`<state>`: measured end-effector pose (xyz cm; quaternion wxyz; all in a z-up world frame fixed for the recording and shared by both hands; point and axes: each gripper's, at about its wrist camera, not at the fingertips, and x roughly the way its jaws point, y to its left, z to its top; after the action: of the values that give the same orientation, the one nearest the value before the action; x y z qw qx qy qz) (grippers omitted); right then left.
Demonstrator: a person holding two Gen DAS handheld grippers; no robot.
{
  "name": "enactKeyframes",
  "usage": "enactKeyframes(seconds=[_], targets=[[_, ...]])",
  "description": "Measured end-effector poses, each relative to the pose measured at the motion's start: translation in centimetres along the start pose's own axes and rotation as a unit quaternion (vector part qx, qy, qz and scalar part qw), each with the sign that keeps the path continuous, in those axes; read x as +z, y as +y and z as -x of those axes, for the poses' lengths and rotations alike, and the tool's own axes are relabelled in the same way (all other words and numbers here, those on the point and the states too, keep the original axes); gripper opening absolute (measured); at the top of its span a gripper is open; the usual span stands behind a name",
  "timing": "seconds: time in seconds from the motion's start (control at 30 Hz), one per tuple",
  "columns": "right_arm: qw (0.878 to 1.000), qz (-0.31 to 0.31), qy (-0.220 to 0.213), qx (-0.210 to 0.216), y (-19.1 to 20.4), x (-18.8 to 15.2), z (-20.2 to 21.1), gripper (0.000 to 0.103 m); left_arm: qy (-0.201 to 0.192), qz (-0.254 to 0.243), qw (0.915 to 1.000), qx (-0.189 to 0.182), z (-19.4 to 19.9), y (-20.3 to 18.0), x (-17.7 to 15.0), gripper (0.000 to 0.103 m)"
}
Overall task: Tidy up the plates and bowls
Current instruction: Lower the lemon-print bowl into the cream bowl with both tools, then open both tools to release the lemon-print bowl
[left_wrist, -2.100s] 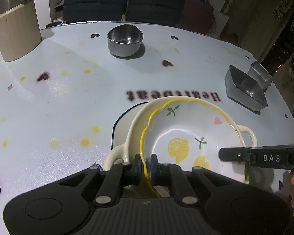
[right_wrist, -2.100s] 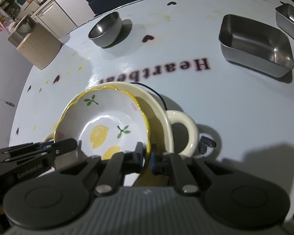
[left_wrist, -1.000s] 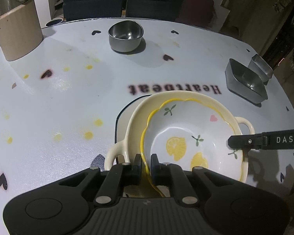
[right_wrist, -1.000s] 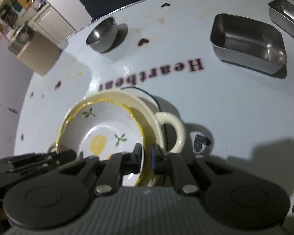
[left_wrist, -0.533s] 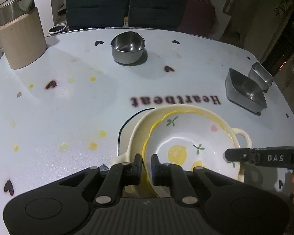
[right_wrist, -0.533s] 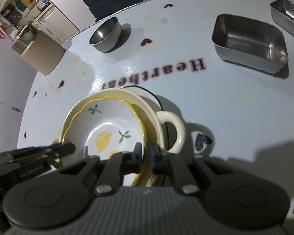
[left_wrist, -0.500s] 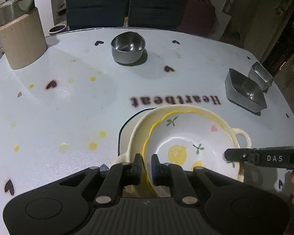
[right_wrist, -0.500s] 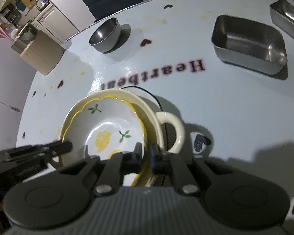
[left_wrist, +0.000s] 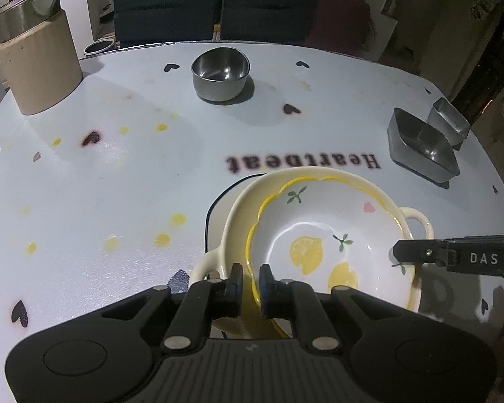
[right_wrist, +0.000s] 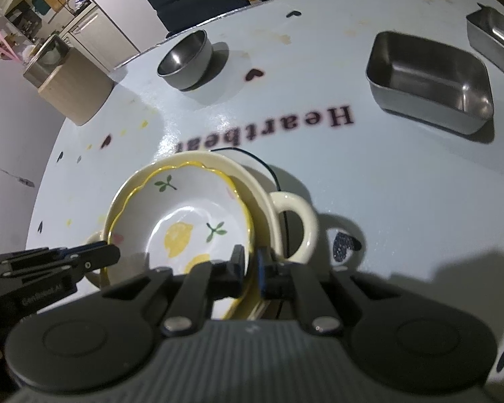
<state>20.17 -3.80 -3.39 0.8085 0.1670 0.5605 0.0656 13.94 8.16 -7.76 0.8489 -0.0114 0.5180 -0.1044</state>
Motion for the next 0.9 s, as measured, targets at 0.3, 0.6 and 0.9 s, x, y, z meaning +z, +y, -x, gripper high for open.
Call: enactKeyframes(seconds=[0.3, 0.6, 0.9], targets=[[0.998, 0.047, -0.033, 0.001, 1.1, -0.7, 2.1, 0.014, -0.011, -0.003, 0.9999, -0.001, 1.3, -0.6, -0.4, 0.037], [0.992, 0.095, -0.087, -0.012, 1.8, -1.9, 4.9, 0.044, -0.046, 0.009, 0.9989, 0.009, 3.5, -0.8, -0.6, 0.087], [0.981, 0.103, -0.16, -0.042, -0.9, -1.7, 8.0, 0.081, -0.109, -0.009, 0.9939, 0.01, 5.1, -3.3, 1.6, 0.102]])
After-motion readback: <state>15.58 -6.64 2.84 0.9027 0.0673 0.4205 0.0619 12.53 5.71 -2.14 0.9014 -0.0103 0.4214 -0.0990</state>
